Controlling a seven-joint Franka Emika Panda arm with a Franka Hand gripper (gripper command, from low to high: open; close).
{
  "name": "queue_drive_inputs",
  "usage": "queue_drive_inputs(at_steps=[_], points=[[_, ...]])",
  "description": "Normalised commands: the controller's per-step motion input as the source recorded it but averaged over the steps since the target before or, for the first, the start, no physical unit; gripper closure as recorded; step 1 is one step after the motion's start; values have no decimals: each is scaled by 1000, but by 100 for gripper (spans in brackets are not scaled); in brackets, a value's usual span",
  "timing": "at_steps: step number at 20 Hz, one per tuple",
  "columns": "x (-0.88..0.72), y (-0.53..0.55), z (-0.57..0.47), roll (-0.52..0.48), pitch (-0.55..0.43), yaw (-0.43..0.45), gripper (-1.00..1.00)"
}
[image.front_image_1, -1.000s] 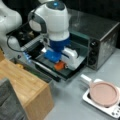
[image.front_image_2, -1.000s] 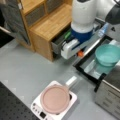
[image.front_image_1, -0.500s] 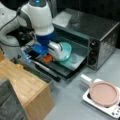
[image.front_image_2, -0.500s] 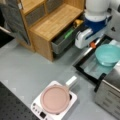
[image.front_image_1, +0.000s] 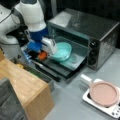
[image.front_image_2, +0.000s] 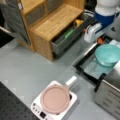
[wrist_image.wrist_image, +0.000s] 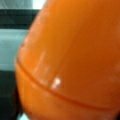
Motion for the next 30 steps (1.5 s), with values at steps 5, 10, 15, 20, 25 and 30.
queue_drive_inputs(at_steps=[5, 10, 15, 20, 25, 30], points=[[-44, -11, -17, 74, -111, 28, 100], [77, 131, 84, 34, -109, 30, 100], [163, 415, 60, 64, -38, -66, 100], [176, 405, 50, 95, 41, -168, 100], [213, 413, 116, 138, 103, -243, 100], [189, 322, 143, 136, 129, -208, 100]])
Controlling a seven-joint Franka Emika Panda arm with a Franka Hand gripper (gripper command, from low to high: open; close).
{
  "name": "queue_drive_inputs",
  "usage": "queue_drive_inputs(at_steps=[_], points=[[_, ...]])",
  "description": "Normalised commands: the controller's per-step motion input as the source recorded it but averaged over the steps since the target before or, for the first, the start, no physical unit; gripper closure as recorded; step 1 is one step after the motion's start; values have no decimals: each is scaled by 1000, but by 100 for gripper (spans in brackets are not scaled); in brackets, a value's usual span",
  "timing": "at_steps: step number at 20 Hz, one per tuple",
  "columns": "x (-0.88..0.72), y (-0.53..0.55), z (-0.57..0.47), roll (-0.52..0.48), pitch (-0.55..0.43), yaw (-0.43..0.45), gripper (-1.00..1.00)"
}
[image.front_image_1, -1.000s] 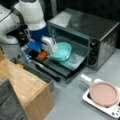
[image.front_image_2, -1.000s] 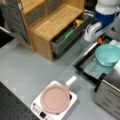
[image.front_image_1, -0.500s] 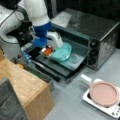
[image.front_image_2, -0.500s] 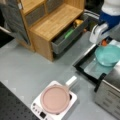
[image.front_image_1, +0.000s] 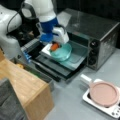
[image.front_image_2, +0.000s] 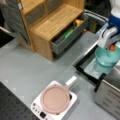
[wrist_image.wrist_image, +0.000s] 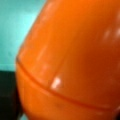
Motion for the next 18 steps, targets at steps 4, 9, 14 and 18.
queue_drive_inputs(at_steps=[4, 9, 14, 18], points=[[143, 111, 117, 106, 112, -200, 100], [133, -39, 162, 88, 99, -133, -100], [91, -69, 136, 95, 114, -83, -100], [77, -79, 101, 87, 131, -60, -100]])
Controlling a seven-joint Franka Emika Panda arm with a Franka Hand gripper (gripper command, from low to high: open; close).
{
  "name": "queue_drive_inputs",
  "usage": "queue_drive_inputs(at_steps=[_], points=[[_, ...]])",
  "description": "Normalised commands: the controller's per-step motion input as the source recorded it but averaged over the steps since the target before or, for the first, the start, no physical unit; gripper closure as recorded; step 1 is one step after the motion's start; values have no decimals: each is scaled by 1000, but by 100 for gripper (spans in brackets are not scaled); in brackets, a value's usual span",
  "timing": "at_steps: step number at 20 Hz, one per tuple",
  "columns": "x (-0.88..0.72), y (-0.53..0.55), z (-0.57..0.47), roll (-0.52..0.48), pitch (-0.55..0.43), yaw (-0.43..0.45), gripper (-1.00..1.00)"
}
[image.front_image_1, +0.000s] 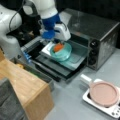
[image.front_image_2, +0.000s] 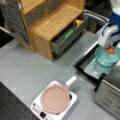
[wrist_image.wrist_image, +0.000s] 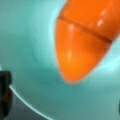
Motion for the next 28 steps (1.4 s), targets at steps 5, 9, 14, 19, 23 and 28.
queue_drive_inputs(at_steps=[5, 9, 14, 19, 23, 28], points=[[69, -66, 79, 81, 138, -50, -100], [66, -61, 74, 79, 140, -47, -100], [66, -60, 74, 79, 140, -46, -100], [70, -68, 66, 80, 138, -45, -100], [62, -128, 57, -128, 196, 374, -100], [87, -289, 76, -175, 163, 557, -100]])
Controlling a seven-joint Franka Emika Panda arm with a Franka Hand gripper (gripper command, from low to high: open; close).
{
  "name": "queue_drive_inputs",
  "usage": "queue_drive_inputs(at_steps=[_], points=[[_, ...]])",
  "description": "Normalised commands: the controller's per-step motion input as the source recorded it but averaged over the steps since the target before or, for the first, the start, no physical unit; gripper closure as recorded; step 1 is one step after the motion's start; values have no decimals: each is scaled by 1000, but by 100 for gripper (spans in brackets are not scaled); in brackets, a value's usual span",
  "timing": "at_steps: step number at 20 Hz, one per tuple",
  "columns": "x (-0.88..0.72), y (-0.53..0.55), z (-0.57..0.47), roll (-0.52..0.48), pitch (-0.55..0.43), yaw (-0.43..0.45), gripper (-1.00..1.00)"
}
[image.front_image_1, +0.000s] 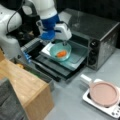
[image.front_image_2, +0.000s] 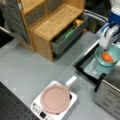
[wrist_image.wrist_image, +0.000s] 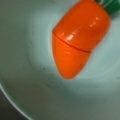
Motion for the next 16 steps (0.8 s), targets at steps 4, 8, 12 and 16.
queue_drive_inputs(at_steps=[4, 8, 12, 16], points=[[103, -459, 136, -82, 100, 546, -100], [88, -465, 160, 58, 105, 672, -100], [186, -416, 142, 38, 176, 684, -100], [290, -248, 220, -18, 251, 571, -100]])
